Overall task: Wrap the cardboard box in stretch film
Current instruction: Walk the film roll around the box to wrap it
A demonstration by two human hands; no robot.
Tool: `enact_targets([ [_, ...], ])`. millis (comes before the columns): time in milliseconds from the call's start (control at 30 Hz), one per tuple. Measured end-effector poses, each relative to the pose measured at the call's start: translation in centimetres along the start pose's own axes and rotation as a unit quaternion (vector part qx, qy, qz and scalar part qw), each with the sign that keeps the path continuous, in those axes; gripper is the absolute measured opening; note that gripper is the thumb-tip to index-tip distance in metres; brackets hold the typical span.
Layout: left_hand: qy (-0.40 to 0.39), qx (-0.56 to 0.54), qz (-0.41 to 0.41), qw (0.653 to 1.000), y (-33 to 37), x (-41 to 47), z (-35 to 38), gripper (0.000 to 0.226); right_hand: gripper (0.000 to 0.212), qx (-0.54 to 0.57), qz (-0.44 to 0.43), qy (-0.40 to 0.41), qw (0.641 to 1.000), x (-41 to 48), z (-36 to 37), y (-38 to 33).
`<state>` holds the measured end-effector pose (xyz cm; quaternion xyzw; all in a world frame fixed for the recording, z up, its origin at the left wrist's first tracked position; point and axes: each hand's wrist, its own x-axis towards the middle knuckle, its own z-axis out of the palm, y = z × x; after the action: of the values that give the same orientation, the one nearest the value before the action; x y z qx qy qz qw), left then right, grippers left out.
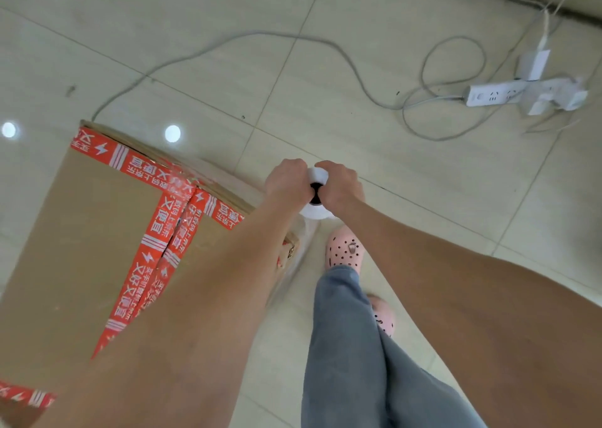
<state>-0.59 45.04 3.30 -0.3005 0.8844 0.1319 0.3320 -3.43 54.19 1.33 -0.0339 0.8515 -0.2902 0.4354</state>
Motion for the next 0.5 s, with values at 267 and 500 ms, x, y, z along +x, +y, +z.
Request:
enact_targets([
  [267, -0.013, -0.058, -0.073, 0.996, -2.8, 1.9, -2.5, 0.029, 0.068, -0.009, 0.025, -0.018, 0.999, 2.2, 0.0, -3.8],
  [500, -0.051, -0.074, -0.036, 0.995, -3.1, 3.6, -3.6, 0.026, 0.055, -0.025, 0.048, -0.071, 0.996, 3.0, 0.7, -5.2],
])
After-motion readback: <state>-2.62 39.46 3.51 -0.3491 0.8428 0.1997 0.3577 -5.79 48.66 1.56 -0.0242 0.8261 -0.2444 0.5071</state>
